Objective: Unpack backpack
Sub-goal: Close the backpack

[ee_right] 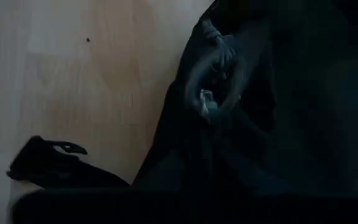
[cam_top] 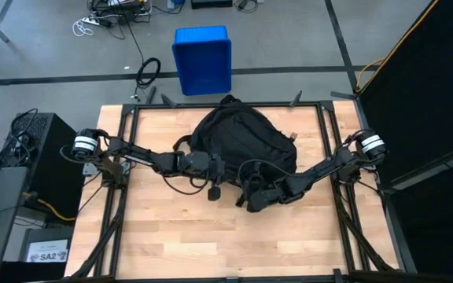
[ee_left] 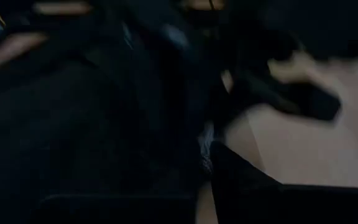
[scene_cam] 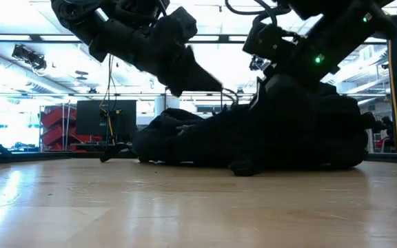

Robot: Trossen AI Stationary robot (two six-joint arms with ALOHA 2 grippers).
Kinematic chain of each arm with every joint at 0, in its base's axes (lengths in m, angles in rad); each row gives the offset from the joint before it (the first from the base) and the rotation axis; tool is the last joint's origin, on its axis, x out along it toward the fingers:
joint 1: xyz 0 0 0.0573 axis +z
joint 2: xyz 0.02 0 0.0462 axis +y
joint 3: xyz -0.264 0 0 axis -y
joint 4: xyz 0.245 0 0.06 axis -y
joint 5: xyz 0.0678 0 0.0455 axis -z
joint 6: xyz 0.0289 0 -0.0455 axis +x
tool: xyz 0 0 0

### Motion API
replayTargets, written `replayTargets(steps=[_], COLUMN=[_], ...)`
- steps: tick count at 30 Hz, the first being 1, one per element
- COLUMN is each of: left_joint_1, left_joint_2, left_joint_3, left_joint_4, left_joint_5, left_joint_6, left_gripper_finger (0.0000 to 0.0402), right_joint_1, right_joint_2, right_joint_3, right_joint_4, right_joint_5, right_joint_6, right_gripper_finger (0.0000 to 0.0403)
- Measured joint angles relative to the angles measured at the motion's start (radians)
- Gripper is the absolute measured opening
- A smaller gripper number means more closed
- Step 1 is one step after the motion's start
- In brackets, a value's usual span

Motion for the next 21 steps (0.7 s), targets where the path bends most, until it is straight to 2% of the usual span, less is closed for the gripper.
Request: replayTargets(steps=[5,10,14,17,21], left_joint_1=[-0.018,-0.020,-0.019,-0.022,-0.041], left_joint_2=[-0.018,-0.095,-0.154,-0.189,-0.195], left_joint_3=[0.000,0.003,0.003,0.007,-0.003], left_joint_4=[-0.188,-0.415,-0.589,-0.672,-0.629], left_joint_5=[-0.046,-0.243,-0.347,-0.381,-0.342], left_joint_6=[0.001,-0.004,-0.048,-0.089,-0.073], left_gripper_finger=[0.0000,0.0000,0.0000,0.0000,0.0000], right_joint_1=[0.030,0.074,0.113,0.128,0.124], right_joint_2=[-0.028,-0.033,-0.032,-0.034,-0.034], right_joint_3=[0.000,0.004,0.003,0.007,0.002], right_joint_4=[-0.068,-0.170,-0.236,-0.255,-0.247], right_joint_5=[0.003,0.027,0.064,0.093,0.074], right_joint_6=[0.047,0.180,0.274,0.322,0.321], right_gripper_finger=[0.0010,0.0003,0.0001,0.0001,0.0001])
